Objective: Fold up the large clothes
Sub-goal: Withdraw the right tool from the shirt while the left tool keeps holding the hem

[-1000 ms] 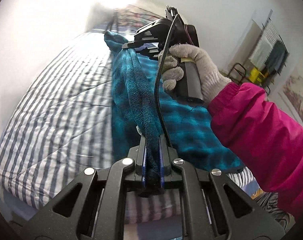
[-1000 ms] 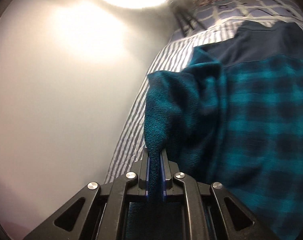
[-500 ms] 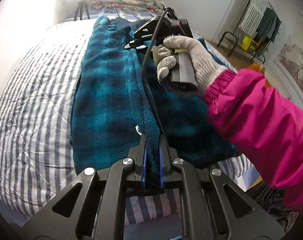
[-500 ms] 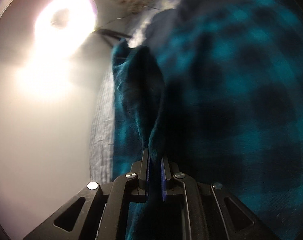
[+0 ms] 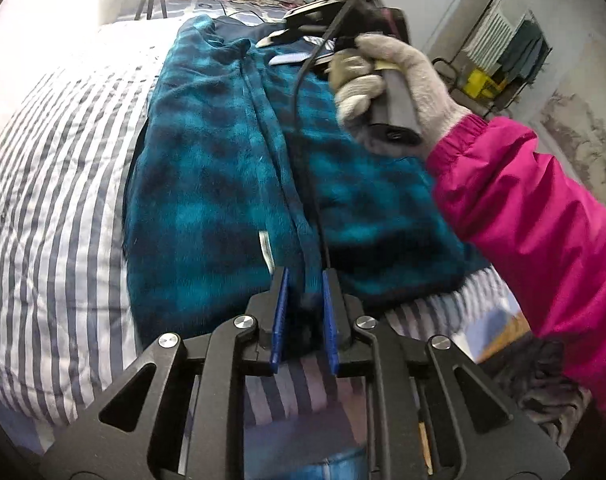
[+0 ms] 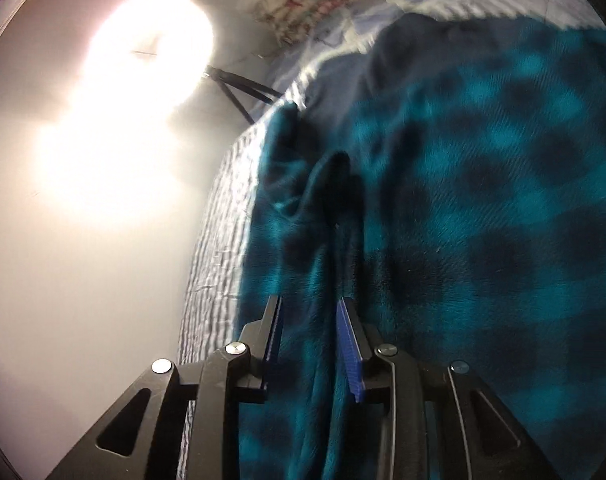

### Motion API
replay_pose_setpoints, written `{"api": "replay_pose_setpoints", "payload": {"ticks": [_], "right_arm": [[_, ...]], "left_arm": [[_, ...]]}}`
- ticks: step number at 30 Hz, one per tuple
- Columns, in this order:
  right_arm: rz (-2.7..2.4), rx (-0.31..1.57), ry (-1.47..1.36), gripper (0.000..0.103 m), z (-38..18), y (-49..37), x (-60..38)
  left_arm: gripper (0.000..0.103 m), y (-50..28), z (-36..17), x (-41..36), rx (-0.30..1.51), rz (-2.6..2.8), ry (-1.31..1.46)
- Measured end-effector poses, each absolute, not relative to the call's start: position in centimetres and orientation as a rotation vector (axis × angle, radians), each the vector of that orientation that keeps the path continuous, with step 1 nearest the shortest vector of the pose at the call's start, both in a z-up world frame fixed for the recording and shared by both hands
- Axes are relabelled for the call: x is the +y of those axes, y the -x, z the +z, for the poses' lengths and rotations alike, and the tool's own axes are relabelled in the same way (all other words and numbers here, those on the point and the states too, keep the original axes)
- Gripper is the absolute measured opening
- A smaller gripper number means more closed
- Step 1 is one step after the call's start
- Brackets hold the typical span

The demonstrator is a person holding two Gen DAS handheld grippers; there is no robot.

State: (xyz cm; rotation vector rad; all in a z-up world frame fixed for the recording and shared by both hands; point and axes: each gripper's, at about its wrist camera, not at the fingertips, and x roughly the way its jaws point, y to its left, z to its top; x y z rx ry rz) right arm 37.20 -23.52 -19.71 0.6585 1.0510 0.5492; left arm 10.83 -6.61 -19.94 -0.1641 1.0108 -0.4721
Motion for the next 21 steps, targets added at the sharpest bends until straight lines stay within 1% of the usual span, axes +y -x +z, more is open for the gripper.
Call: {"api": "replay_pose_setpoints", "payload": {"ticks": [4, 7, 12, 15, 21], "right_arm": [[0.572, 0.988, -0.605, 0.03, -14.8, -33.9, -25.6], [0.581, 0.935, -0.557, 0.034, -10.8, -30.0, -27.7], [0.559, 0.86, -0.512, 0.036, -7.2, -23.9, -31.4], [0.521, 0.83, -0.488, 0.037, -6.0, -20.2, -33.7], [0.364, 0.799, -0.418, 0.04, -7.1, -14.8, -38.4]], "left_arm": [[0.015, -8.3, -18.1, -4.7, 0.975, -0.549, 0.209], [0.015, -6.8, -16.7, -2.7, 0.931, -0.534, 0.215], [0.015, -8.3, -16.8, -0.8, 0.953, -0.444, 0.247], [0.015, -10.4, -18.0, -1.5, 0.998, -0.429, 0.221], [0.015, -13.0, -20.0, -6.0, 1.051, -0.47, 0.127]]}}
